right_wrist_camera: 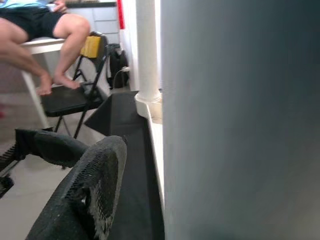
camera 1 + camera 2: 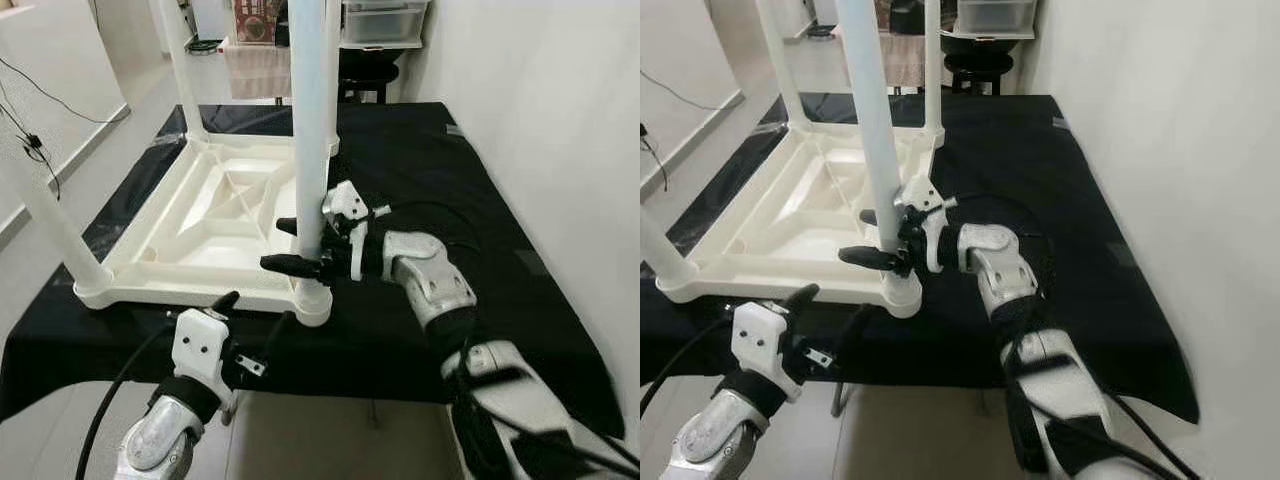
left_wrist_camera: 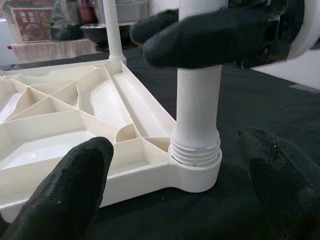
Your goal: Building children table
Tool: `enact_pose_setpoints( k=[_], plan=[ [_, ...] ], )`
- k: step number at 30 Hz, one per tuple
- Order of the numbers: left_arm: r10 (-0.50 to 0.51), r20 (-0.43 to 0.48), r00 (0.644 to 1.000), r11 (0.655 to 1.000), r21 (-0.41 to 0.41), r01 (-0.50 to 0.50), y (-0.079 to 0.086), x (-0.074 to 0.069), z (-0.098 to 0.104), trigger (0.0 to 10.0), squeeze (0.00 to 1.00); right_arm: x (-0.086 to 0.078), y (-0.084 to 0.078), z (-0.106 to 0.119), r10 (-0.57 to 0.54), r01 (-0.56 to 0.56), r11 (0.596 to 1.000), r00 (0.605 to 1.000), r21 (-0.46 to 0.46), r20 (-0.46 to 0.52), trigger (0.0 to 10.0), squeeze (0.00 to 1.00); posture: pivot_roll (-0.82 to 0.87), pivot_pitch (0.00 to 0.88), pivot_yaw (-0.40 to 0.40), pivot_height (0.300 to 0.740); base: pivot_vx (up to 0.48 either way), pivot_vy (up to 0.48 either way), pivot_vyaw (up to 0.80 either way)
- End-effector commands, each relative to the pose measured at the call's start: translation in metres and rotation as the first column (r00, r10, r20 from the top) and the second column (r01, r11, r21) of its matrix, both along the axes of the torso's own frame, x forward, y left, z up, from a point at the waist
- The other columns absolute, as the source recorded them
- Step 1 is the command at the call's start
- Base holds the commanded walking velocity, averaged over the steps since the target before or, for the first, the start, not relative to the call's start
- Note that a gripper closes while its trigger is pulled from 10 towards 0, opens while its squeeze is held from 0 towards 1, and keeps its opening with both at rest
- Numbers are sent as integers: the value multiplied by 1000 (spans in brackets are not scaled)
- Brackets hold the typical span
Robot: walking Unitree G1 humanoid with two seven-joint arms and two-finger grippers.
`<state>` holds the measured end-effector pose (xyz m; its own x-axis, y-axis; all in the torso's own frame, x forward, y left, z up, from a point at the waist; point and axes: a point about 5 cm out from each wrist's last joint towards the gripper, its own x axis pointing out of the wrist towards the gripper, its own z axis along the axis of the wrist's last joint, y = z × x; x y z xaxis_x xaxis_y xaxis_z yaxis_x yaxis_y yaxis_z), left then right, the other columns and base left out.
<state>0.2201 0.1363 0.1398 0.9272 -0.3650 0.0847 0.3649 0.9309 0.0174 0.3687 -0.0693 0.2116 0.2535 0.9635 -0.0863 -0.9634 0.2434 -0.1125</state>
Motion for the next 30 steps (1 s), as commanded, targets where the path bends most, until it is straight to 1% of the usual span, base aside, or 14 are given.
enact_pose_setpoints(
  k=[1,2,9,14,15,16,17,18,20,22,24,26,29,30],
  plan=[
    [1,-32,999,1000,12,-1,1,0,-7,10000,0,-1,3,1,50,-50,999,998,10,-25,1373,0,19,64,-24,740,0,0,0],
    [-1,-37,999,1000,11,1,2,-1,-8,10000,0,-1,2,0,66,-65,998,997,5,-40,0,0,19,66,-22,740,0,0,0],
    [1,-48,999,1000,24,1,3,-4,-9,10000,0,-3,-4,-5,93,-92,996,994,14,-51,0,0,22,68,-22,740,0,0,0],
    [9,-45,999,1000,27,-8,4,-4,-8,10000,0,-4,-29,-11,-75,77,996,996,40,-48,0,0,4,89,-26,740,0,0,0],
    [17,-45,999,1000,26,-16,7,-4,-8,10000,0,-4,-29,-27,-282,285,958,955,25,-85,0,0,-3,95,-31,740,0,0,0],
    [17,-45,999,1000,26,-16,7,-4,-8,10000,0,-4,-29,-27,-282,285,958,955,25,-85,0,0,-3,95,-31,740,0,0,0],
    [19,-45,999,999,26,-18,8,-4,-8,10000,0,-2,-27,-38,-493,496,868,865,12,-92,0,0,-6,96,-31,740,0,0,0],
    [19,-45,999,999,26,-18,8,-4,-8,10000,0,-2,-27,-38,-493,496,868,865,12,-92,0,0,-6,96,-31,740,0,0,0],
    [22,-43,999,999,26,-21,9,-3,-6,10000,0,-26,-12,-63,-643,652,758,747,-5,-171,0,0,-8,102,-24,740,0,0,0],
    [22,-43,999,999,26,-21,9,-3,-6,10000,0,-26,-12,-63,-643,652,758,747,-5,-171,0,0,-8,102,-24,740,0,0,0],
    [25,-45,999,999,32,-24,10,0,-8,10000,0,-41,3,-71,-651,660,751,740,-3,-170,0,0,-15,84,-6,740,0,0,0],
    [27,-48,998,999,37,-25,11,3,-9,10000,0,-38,12,-71,-621,627,779,770,-3,-142,0,0,-2,84,-22,740,0,0,0],
    [30,-47,998,999,40,-28,11,5,-9,10000,0,-33,14,-67,-627,630,776,770,-15,-119,0,0,-1,76,-32,740,0,0,0],
    [38,-47,998,998,42,-36,12,6,-9,10000,0,-30,15,-65,-630,630,776,770,-29,-104,5686,0,1,71,-34,740,0,0,0]
  ],
)
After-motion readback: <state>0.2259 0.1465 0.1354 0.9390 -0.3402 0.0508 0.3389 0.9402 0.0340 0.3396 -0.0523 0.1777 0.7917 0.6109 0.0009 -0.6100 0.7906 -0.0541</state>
